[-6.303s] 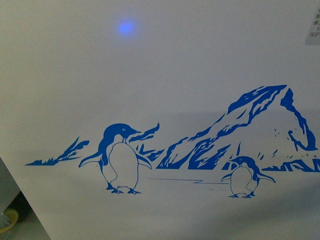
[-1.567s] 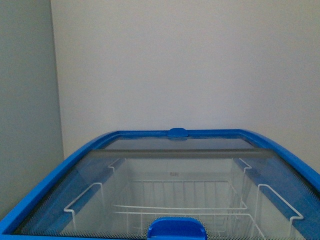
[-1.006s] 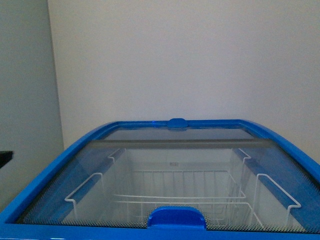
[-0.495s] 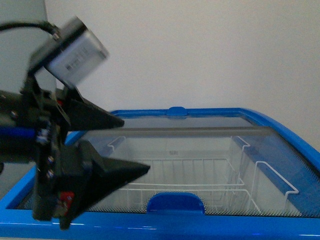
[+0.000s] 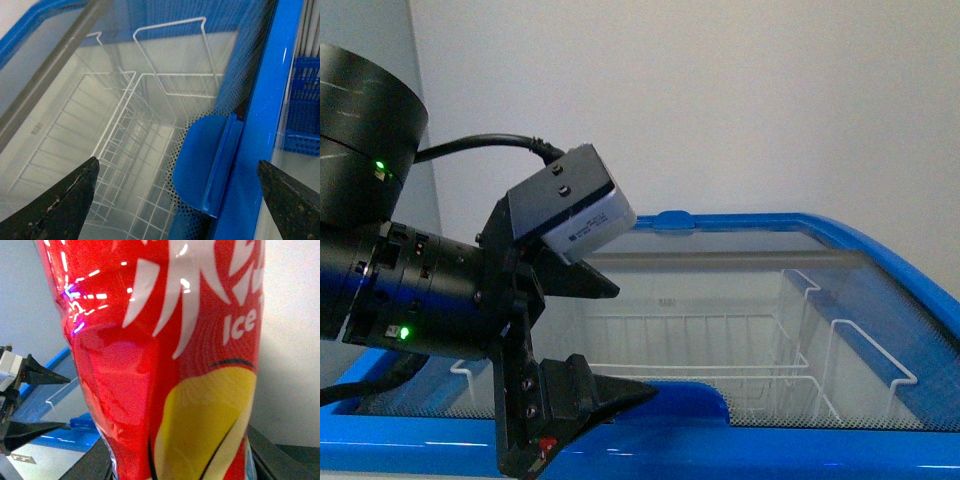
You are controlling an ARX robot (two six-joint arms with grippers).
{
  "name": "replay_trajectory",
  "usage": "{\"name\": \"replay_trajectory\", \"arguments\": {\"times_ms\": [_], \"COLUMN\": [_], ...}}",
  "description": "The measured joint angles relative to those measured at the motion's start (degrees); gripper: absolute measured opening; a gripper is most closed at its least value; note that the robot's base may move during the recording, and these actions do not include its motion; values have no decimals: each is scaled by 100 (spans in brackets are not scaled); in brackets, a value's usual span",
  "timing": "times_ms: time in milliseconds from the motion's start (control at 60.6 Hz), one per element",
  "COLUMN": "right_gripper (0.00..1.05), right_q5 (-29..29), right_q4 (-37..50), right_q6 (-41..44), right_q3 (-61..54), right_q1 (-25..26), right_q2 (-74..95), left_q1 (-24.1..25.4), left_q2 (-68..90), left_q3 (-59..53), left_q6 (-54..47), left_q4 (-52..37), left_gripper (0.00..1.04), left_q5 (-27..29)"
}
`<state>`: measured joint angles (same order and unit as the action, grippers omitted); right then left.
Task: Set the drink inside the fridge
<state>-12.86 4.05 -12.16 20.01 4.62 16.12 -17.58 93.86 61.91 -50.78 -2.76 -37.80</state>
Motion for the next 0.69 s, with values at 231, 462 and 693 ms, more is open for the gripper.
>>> {"name": "replay_trajectory", "arguments": {"times_ms": [231, 462, 693], "right_gripper": [43, 43, 43], "right_q5": [2, 2, 2], "right_q4": [0, 0, 0], "right_q6": [0, 0, 0], "right_q3": [0, 0, 0], "right_q1": [0, 0, 0], "right_q2": [0, 0, 0], "left_q1": [-24, -48, -72], "left_q2": [229, 533, 859], "left_q3": [79, 227, 485], "left_q6": [-105, -153, -197], "left_q4": [13, -136, -278], "left_gripper": [97, 97, 97], "left_q5": [44, 98, 149]}}
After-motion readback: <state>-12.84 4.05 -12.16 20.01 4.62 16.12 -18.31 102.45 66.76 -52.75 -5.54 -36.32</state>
